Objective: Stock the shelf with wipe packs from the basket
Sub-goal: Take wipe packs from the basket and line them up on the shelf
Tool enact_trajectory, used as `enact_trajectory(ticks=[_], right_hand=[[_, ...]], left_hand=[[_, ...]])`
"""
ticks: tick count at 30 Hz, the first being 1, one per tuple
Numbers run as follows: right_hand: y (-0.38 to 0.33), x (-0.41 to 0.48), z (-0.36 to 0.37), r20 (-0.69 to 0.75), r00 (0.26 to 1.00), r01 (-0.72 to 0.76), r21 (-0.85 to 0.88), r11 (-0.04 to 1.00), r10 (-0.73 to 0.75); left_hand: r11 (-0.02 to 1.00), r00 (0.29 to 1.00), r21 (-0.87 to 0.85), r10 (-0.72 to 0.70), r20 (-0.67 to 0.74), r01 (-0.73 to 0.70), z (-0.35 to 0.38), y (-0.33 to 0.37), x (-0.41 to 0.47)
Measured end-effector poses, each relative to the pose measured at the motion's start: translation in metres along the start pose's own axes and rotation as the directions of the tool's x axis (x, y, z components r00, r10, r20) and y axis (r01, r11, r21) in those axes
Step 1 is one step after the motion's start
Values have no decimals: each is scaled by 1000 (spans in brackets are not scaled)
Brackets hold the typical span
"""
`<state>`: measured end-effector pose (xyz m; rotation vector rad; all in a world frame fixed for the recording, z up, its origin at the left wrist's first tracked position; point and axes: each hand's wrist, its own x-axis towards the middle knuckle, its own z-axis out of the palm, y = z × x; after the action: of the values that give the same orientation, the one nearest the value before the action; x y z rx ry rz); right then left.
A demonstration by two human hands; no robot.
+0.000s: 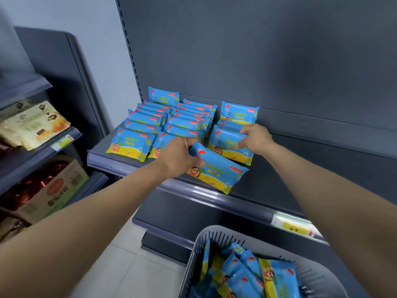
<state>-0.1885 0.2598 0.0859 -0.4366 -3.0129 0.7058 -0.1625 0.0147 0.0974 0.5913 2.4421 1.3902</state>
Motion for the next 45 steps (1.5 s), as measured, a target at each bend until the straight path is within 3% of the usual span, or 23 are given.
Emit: enact_trajectory(ticks=[5,12,15,22,27,30,33,38,45], right_hand=[[-6,21,2,-79,997,6,-57,998,-11],[5,26,-1,-67,996,64,120,991,-56],[10,19,-5,-108,993,67,234,970,-43],[13,-13,-14,-196,980,36,363,931,39],[7,-41,-21,-203,979,35,287,957,25],[2,-60,-26,-222,975,63,216,974,-14],[-4,-77,-34,-285,956,92,92,992,-62],[-17,-108,-55,-412,892,160,-92,983,-184],[-35,-166,-108,-554,756,225,-280,933,-348]], left_hand=[[999,999,-28,32,11,-32,0,-3,28],[997,1000,81,0,-17,2,14,-9,73],[973,999,229,27,-29,-20,23,-12,85],[792,991,597,131,35,-125,36,-7,107],[514,980,845,188,57,-148,42,-1,111],[450,967,875,244,71,-178,47,0,101],[482,959,856,278,54,-188,47,9,85],[561,870,782,491,-50,-271,36,48,43],[476,651,811,741,-163,-340,29,128,-38]])
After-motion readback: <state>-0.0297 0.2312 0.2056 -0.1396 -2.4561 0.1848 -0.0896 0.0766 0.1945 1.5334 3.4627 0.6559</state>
